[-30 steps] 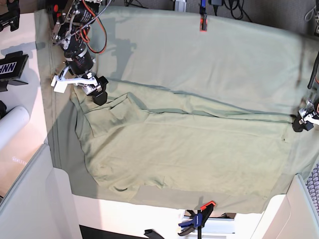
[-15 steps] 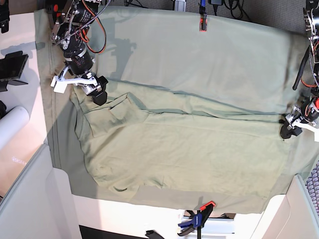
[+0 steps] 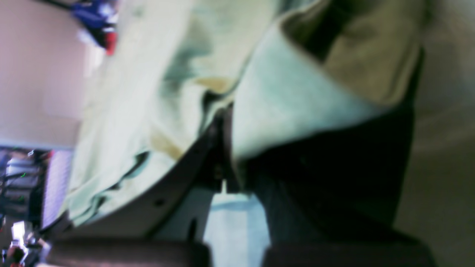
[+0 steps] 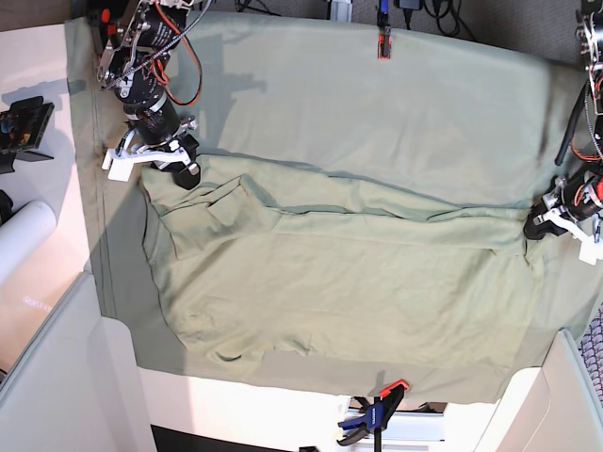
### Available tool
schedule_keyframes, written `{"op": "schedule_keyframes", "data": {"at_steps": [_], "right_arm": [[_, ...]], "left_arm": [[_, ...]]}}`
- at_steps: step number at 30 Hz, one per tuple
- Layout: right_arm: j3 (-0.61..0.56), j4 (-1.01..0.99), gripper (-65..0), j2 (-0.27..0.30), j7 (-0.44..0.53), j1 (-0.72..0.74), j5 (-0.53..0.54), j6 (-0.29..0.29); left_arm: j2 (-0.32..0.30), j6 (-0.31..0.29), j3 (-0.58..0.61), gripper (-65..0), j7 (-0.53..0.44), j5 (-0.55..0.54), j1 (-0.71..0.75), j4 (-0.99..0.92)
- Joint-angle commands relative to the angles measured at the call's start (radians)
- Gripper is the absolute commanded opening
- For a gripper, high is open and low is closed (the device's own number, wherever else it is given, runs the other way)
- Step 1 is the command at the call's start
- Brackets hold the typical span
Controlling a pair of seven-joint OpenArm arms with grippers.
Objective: Fold the T-shirt properly
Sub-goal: 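Lay the folded edge down and open both grippers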
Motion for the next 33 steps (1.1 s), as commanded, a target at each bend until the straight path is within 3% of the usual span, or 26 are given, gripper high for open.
{"op": "schedule_keyframes", "data": {"at_steps": [1,7,15,20,26,33], "right_arm": [[-0.001,0.035,-65.0,0.018,0.002,0.011,0.024,0.018],[-0.002,0.166,-65.0,0.066,-0.060,-0.061,0.058,0.019],[-0.002,0.309,-65.0,0.114,-0.075,-0.218,0.094,0.022],[-0.002,0.392,-65.0,0.130,-0.080,-0.334,0.121,0.022],[0.000,0.513,-65.0,0.144,-0.078,-0.473,0.121,0.022],[0.002,0.539,-65.0,0.168,-0.082,-0.549,0.116,0.022]], "left_arm": [[-0.037,-0.032,-0.004,-65.0,-0.003,-0.032,-0.022,0.034],[-0.135,-0.032,-0.004,-65.0,0.087,-0.148,0.028,0.127],[-0.231,-0.032,-0.005,-65.0,0.128,-0.244,0.236,0.264],[-0.254,-0.032,-0.025,-65.0,0.138,-0.245,0.384,0.397],[-0.254,-0.032,-0.130,-65.0,0.141,-0.246,0.541,0.507],[-0.253,-0.032,-0.164,-65.0,0.140,-0.253,0.670,0.610]]}}
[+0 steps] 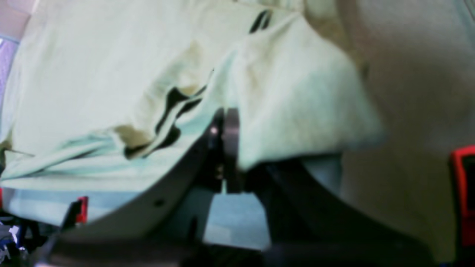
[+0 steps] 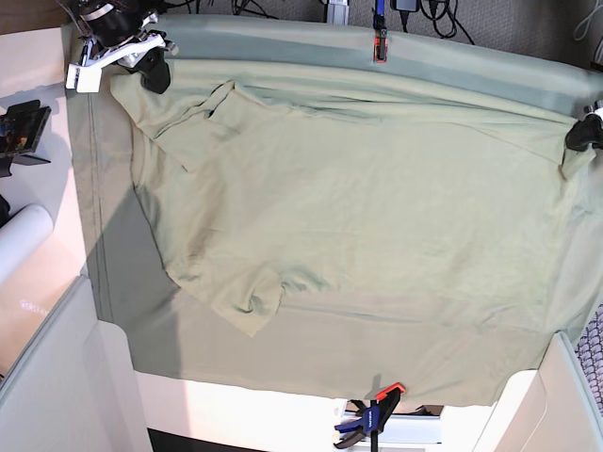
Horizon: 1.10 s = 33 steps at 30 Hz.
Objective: Fold the T-shirt properly
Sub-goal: 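Lay the folded edge down and open both grippers, then grasp the shirt's folded side again with both grippers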
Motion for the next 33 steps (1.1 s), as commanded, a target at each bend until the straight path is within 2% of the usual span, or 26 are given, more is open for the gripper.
{"op": "schedule_keyframes", "data": {"at_steps": [1,12,16,17,19,20,21,24,29,33], "right_arm": [[0.008,0.020,-65.0,0.010,0.022,-0.014,0.009,0.002],[0.007,0.020,-65.0,0.010,0.023,-0.079,-0.011,0.002],[0.007,0.020,-65.0,0.010,0.023,-0.079,-0.018,0.002],[0.007,0.020,-58.2,0.010,0.023,-0.079,-0.018,0.002],[0.007,0.020,-38.3,0.010,0.023,-0.082,-0.029,0.002],[0.008,0.020,-30.8,0.010,0.023,-0.085,-0.037,0.002],[0.009,0.020,-26.8,0.010,0.023,-0.087,-0.040,0.002],[0.040,0.021,-26.0,0.010,0.022,-0.088,-0.040,0.002],[0.165,0.075,-26.1,0.010,0.018,-0.088,-0.024,0.002],[0.255,0.155,-26.0,0.010,0.035,-0.084,-0.024,0.001]], "left_arm": [[-0.027,-0.009,-0.013,-65.0,-0.012,-0.012,0.006,0.014],[0.012,-0.009,-0.014,-65.0,-0.019,-0.007,0.091,0.014],[0.027,-0.009,-0.014,-63.8,-0.066,0.046,0.105,0.014],[0.029,-0.009,-0.014,-57.7,-0.072,0.051,0.104,0.014],[0.028,-0.009,-0.014,-46.8,-0.097,0.062,0.105,0.014],[0.028,-0.009,-0.014,-42.9,-0.102,0.062,0.104,0.014],[0.028,-0.009,-0.019,-40.6,-0.101,0.060,0.104,0.014],[0.028,-0.009,-0.064,-40.4,-0.099,0.043,0.104,0.018],[0.025,-0.009,-0.180,-40.4,-0.021,-0.035,0.106,0.070],[0.019,-0.009,-0.199,-40.4,-0.026,-0.038,0.107,0.144]]}}
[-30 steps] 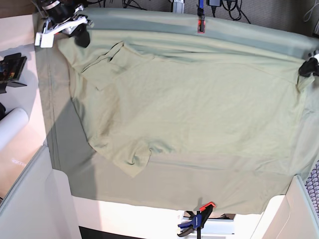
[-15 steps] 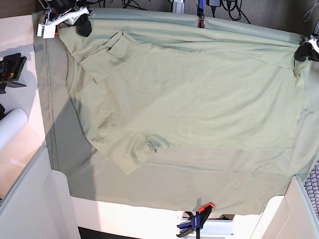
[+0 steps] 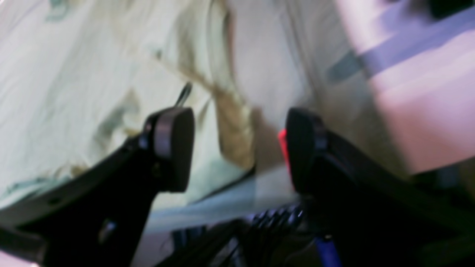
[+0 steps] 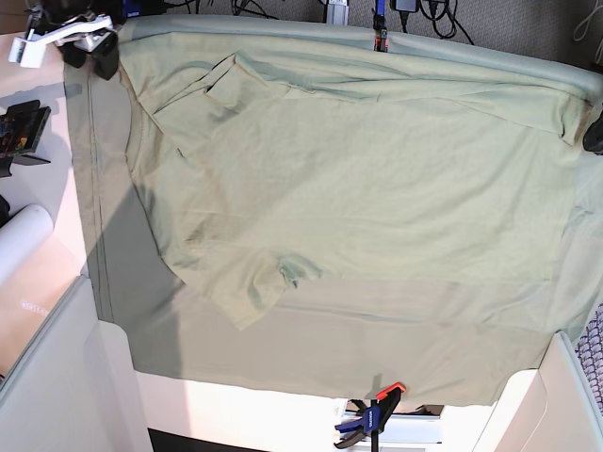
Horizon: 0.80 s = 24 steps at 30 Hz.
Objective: Fold the T-shirt properly
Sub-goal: 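Grasp the shirt's folded side again with both grippers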
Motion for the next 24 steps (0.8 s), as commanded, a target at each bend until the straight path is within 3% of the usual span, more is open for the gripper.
{"op": "schedule_keyframes", "data": {"at_steps": [1,6,11,17,20,24], "right_arm": [[0.014,0.037,-26.0,0.009,0.045,0.007,0.016,0.003],[-0.009,0.042,-26.0,0.009,0.073,0.155,-0.025,0.003],[-0.149,-0.088,-26.0,0.021,0.148,0.370,-0.134,0.000],[-0.314,-0.540,-26.0,0.095,0.232,0.737,-0.319,-0.034],[-0.323,-0.830,-26.0,0.130,0.257,0.906,-0.330,-0.034],[-0.325,-1.091,-26.0,0.147,0.262,1.039,-0.319,-0.008]], "left_arm": [[-0.024,-0.010,-0.010,-40.4,-0.026,-0.020,-0.002,0.038],[-0.023,-0.010,-0.010,-40.4,-0.113,0.047,-0.010,0.128],[-0.024,-0.010,-0.010,-40.4,-0.107,0.051,-0.016,0.135],[-0.040,-0.010,-0.006,-40.4,-0.108,0.081,-0.006,0.134],[-0.040,-0.010,-0.006,-39.7,-0.108,0.080,0.002,0.134],[-0.040,-0.010,-0.006,-31.4,-0.122,0.069,0.001,0.134]]}}
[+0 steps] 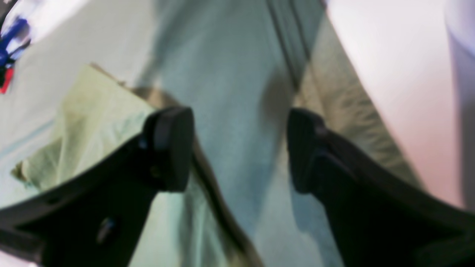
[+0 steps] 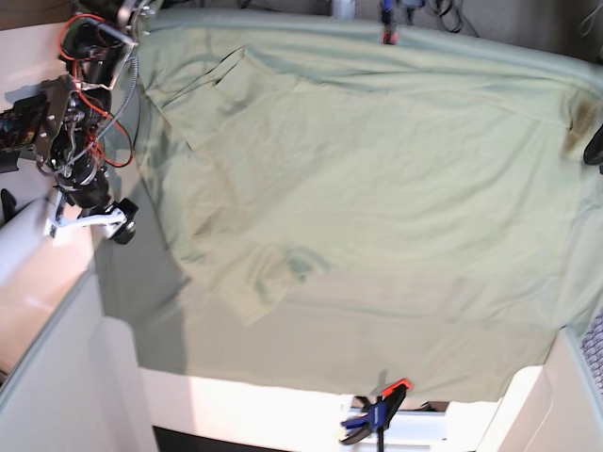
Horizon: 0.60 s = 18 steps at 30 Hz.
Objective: Fold the T-shirt properly
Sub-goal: 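Grasp the shirt's folded side again with both grippers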
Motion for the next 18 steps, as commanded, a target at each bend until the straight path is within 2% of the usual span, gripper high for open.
{"op": "schedule_keyframes", "data": {"at_steps": [1,4,8,10,12,18], "right_arm": [[-0.009,-0.012,-26.0,0.006,0.022,0.041,0.028,0.037],[-0.057,-0.048,-26.0,-0.004,0.022,0.047,0.038,0.050],[-0.138,-0.050,-26.0,-0.029,0.022,0.047,0.038,0.050],[-0.169,-0.050,-26.0,-0.040,0.012,0.046,0.031,0.050],[-0.187,-0.050,-26.0,-0.048,0.002,0.046,0.019,0.050],[-0.192,-0.050,-26.0,-0.053,-0.003,0.045,0.018,0.050]], "left_arm": [[-0.025,-0.010,-0.012,-29.9,-0.033,-0.019,-0.002,0.012],[-0.025,-0.010,-0.012,-29.0,-0.084,0.008,-0.017,0.005],[-0.025,-0.008,-0.006,-29.0,-0.154,0.119,-0.098,-0.058],[-0.025,0.032,0.010,-29.0,-0.189,0.166,-0.162,-0.125],[-0.026,0.068,0.043,-29.0,-0.201,0.187,-0.243,-0.208],[-0.030,0.075,0.226,-29.0,-0.255,0.249,-0.537,-0.492]]}}
